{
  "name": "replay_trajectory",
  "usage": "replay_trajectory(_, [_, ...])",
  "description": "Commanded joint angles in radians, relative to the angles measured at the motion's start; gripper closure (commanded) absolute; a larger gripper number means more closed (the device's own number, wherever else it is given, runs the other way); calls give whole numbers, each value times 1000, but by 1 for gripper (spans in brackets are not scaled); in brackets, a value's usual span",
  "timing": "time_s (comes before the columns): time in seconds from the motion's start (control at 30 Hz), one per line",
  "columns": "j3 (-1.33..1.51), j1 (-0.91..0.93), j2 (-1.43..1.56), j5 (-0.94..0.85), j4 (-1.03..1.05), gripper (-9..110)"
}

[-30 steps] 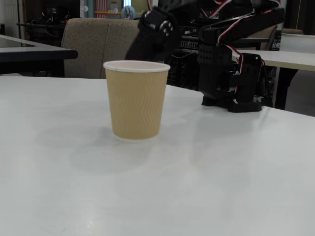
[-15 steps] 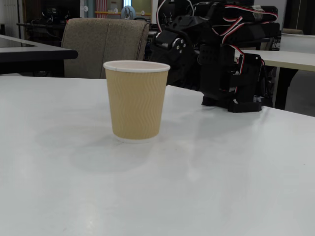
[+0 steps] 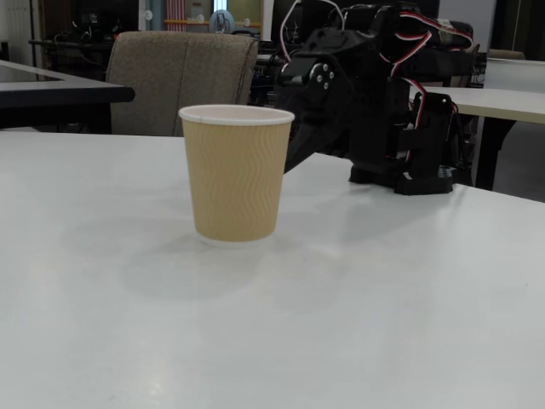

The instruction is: Grasp a red cube and put it in the cup.

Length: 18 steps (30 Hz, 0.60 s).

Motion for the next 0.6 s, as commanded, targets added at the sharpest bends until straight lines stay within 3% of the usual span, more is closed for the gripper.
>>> replay_trajectory(0.0, [77,-2,55,23,-5,101])
replay_trajectory(0.57, [83,-57,57,40,29,101])
